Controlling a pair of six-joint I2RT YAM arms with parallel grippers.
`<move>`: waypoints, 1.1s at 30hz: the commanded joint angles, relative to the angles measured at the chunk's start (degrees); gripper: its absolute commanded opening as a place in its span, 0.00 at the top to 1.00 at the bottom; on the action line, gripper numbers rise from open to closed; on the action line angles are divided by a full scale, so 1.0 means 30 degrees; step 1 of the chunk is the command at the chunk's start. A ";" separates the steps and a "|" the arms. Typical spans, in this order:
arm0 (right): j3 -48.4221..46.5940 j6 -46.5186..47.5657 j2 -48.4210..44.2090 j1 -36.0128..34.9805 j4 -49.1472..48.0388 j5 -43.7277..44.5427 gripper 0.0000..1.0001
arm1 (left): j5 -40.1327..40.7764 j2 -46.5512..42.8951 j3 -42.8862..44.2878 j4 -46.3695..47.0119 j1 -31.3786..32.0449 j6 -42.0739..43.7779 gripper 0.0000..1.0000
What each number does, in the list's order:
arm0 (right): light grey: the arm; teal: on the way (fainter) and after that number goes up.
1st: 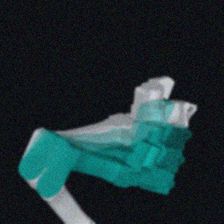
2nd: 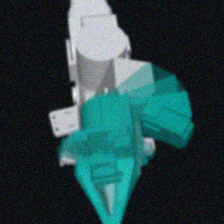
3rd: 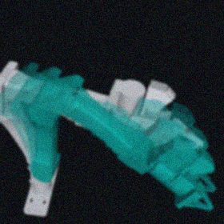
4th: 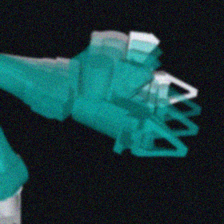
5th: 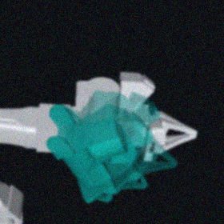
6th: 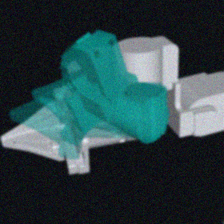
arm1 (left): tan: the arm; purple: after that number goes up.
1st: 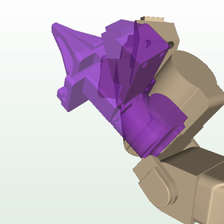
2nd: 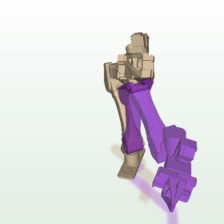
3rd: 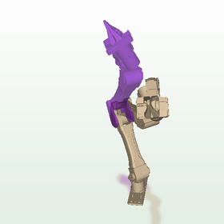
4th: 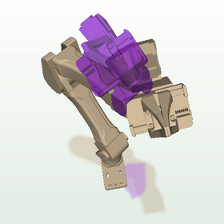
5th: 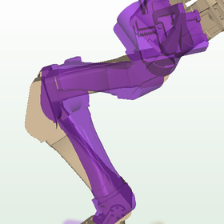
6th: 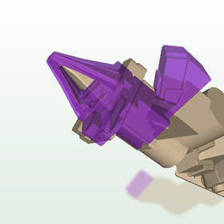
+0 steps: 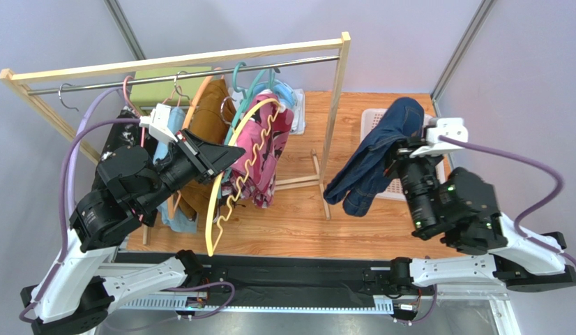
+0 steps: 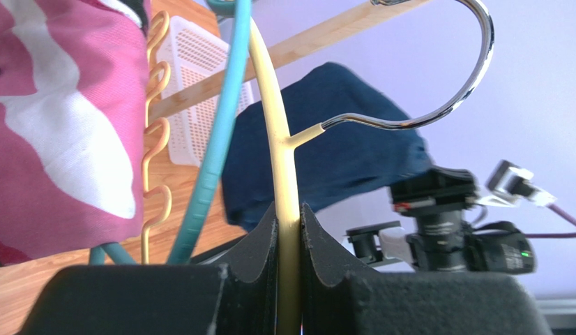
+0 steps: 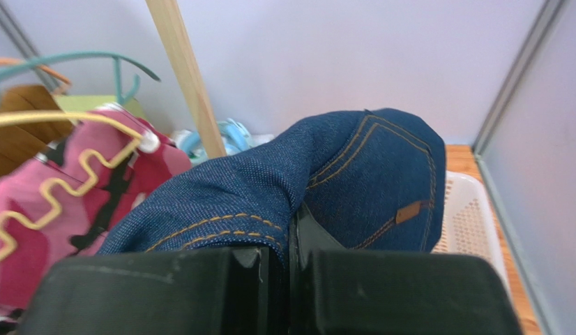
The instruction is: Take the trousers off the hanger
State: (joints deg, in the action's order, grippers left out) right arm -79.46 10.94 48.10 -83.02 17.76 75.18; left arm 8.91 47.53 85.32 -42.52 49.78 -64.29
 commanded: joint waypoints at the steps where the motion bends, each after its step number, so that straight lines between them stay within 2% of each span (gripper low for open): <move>1: 0.0909 -0.0424 -0.0884 0.1304 -0.0236 0.0254 1.00 | -0.1386 0.0007 0.1179 0.1342 -0.0070 0.0688 1.00; 5: 0.1757 -0.0336 -0.1908 0.3791 0.0056 -0.1466 1.00 | -0.1240 -0.0081 0.1442 0.1576 -0.0099 0.1068 1.00; 8: 0.1994 -0.0482 -0.1941 0.6602 0.0291 -0.3661 1.00 | -0.1211 0.0036 0.1735 0.1606 -0.0070 0.1477 1.00; 10: 0.1791 -0.1150 -0.1270 0.9354 0.1046 -0.5187 1.00 | -0.1240 0.0124 0.1970 0.1577 -0.0041 0.1654 1.00; 11: 0.1616 -0.1446 -0.0860 1.0495 0.1459 -0.7197 1.00 | -0.1240 0.0124 0.2000 0.1577 -0.0069 0.1742 1.00; 12: 0.1237 -0.1652 0.0014 1.2827 0.1753 -0.8116 1.00 | -0.1211 0.0095 0.1971 0.1577 -0.0070 0.1830 1.00; 16: 0.0911 -0.2386 0.1279 1.8172 0.2051 -1.2774 1.00 | -0.0891 0.0094 0.1824 0.1284 -0.0070 0.1948 1.00; 17: 0.1027 -0.2039 0.1369 1.9081 0.1817 -1.4872 1.00 | -0.0773 0.0095 0.1795 0.1110 -0.0070 0.2006 1.00; 19: 0.1552 -0.1714 0.1661 2.1572 0.0941 -1.6758 1.00 | -0.0655 0.0037 0.1649 0.1108 -0.0070 0.2094 1.00; 20: 0.1642 -0.1800 0.1808 2.2509 0.0820 -1.9465 1.00 | -0.0683 0.0007 0.1590 0.1108 -0.0070 0.2124 1.00; 21: 0.1846 -0.2091 0.1926 2.4316 0.0645 -2.0768 1.00 | -0.0713 0.0036 0.1503 0.1079 -0.0070 0.2153 1.00; 24: 0.3017 -0.3118 0.2365 2.7310 -0.1398 -2.5779 1.00 | -0.0918 0.0095 0.1589 0.0874 -0.0070 0.2300 1.00; 31: 0.3928 -0.3119 0.3888 3.0512 -0.3396 -2.9623 1.00 | -0.1765 0.0914 0.2028 0.0289 -0.0070 0.2563 1.00; 33: 0.3871 -0.2829 0.4442 3.1594 -0.3809 -3.1674 1.00 | -0.2001 0.1266 0.2146 0.0171 -0.0070 0.2593 1.00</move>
State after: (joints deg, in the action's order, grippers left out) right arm -66.65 2.72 60.29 6.48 18.55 -5.63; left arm 5.48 49.36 89.34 -42.83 49.74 -58.35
